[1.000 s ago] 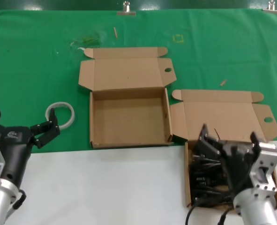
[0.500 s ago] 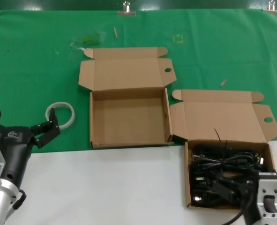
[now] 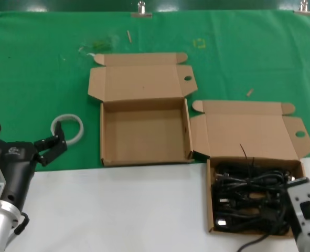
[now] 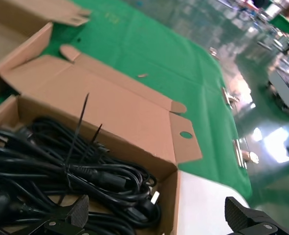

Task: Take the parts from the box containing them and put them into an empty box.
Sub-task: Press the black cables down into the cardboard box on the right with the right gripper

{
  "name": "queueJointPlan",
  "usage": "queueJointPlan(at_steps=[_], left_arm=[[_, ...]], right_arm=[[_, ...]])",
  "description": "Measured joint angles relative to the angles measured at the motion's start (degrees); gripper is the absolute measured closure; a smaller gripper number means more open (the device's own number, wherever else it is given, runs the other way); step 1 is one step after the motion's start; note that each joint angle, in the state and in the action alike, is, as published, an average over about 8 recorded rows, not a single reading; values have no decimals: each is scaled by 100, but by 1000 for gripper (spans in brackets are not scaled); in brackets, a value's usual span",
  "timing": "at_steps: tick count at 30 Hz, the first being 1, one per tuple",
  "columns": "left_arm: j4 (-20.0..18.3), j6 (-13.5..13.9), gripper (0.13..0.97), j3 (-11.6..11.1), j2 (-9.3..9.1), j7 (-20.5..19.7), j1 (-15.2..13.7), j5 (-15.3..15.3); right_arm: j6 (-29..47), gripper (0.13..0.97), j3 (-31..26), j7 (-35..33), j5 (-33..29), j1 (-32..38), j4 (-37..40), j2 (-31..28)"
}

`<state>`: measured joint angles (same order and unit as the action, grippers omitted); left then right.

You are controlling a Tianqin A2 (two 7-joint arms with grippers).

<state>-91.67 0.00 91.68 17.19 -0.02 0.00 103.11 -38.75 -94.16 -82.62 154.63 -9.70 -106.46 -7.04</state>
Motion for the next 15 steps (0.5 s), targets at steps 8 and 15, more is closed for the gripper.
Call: queueJointPlan(at_steps=[8, 15], left_arm=[[0, 0, 132, 0, 0, 1, 0, 0], [0, 0, 132, 0, 0, 1, 0, 0]], right_arm=[[-315, 129, -78, -1258, 272, 677, 550, 0], [-364, 129, -240, -1565, 304, 1096, 963, 0]])
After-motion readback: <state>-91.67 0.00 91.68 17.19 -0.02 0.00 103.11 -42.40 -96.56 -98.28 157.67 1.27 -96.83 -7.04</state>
